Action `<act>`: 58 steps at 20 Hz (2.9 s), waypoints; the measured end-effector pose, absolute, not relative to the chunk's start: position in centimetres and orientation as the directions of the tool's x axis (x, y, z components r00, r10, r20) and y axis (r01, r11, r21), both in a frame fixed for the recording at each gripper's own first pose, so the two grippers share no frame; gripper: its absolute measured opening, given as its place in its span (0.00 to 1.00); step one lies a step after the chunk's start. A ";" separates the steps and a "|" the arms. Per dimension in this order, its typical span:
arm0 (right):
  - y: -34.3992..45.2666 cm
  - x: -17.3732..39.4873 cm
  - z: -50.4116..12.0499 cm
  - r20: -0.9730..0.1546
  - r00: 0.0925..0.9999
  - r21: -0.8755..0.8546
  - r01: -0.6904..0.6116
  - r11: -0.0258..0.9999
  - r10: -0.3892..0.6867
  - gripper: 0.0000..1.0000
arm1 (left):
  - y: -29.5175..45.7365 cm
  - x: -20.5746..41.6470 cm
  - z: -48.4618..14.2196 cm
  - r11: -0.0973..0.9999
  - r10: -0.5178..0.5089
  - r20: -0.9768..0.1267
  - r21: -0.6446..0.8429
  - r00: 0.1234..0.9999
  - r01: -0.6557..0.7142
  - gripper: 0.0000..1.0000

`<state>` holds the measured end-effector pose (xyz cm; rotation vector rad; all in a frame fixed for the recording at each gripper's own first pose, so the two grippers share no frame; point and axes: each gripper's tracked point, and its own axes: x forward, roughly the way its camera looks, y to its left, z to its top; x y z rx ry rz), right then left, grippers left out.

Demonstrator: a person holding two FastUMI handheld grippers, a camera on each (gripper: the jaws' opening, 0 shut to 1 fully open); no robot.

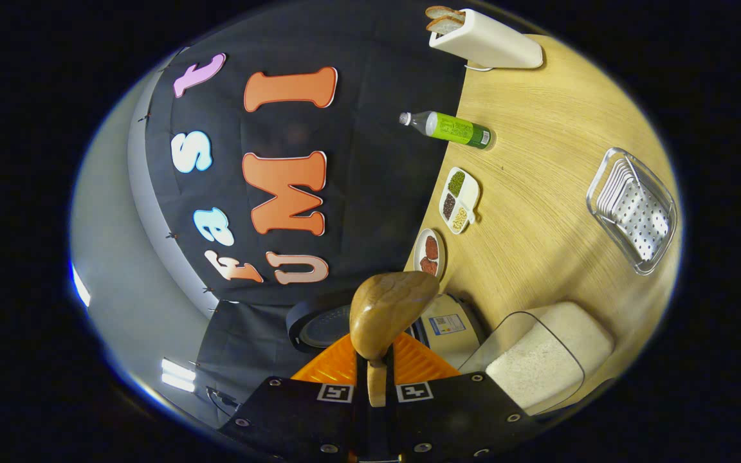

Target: Close the left gripper, press the button to open the rice cooker; take a wooden spoon from the chopstick holder with the right hand, scoop a spoonful of rice and pour it into the rice cooker, then put the wooden spoon back into the chopstick holder.

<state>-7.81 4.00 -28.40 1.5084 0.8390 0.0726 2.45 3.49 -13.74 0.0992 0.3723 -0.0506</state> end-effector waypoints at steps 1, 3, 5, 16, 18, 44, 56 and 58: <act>4.4 -7.4 -28.3 -0.432 0.726 0.886 0.452 0.103 0.535 0.10 | 3.9 2.4 -13.7 0.995 -0.021 -0.364 0.085 0.931 0.055 0.92; 5.2 -6.5 -28.0 -0.426 0.722 0.885 0.457 0.087 0.544 0.10 | 4.8 2.1 -13.8 0.996 -0.001 -0.362 0.080 0.932 0.032 0.92; 6.4 -5.4 -28.1 -0.421 0.716 0.882 0.466 0.068 0.556 0.10 | 5.8 1.8 -13.9 0.997 0.022 -0.361 0.080 0.933 0.008 0.92; 13.9 -0.6 -27.9 -0.447 0.653 0.855 0.513 0.077 0.611 0.10 | 12.0 -0.8 -14.7 0.988 0.151 -0.372 0.078 0.916 -0.131 0.98; 15.4 -0.1 -28.2 -0.458 0.633 0.853 0.511 0.107 0.624 0.10 | 12.8 -1.2 -14.8 0.986 0.167 -0.371 0.081 0.913 -0.148 0.99; 21.3 2.5 -29.3 -0.654 0.616 0.588 0.051 0.807 0.438 0.10 | 16.1 -3.3 -15.2 0.970 0.242 -0.377 0.101 0.894 -0.220 0.98; 22.1 3.4 -28.3 -0.627 0.696 0.414 -0.083 0.906 0.350 0.10 | 17.2 -3.8 -15.8 0.965 0.262 -0.389 0.100 0.883 -0.242 0.98; 22.3 3.4 -27.9 -0.615 0.714 0.360 -0.123 0.925 0.335 0.10 | 17.5 -4.0 -15.9 0.964 0.264 -0.390 0.099 0.882 -0.245 0.98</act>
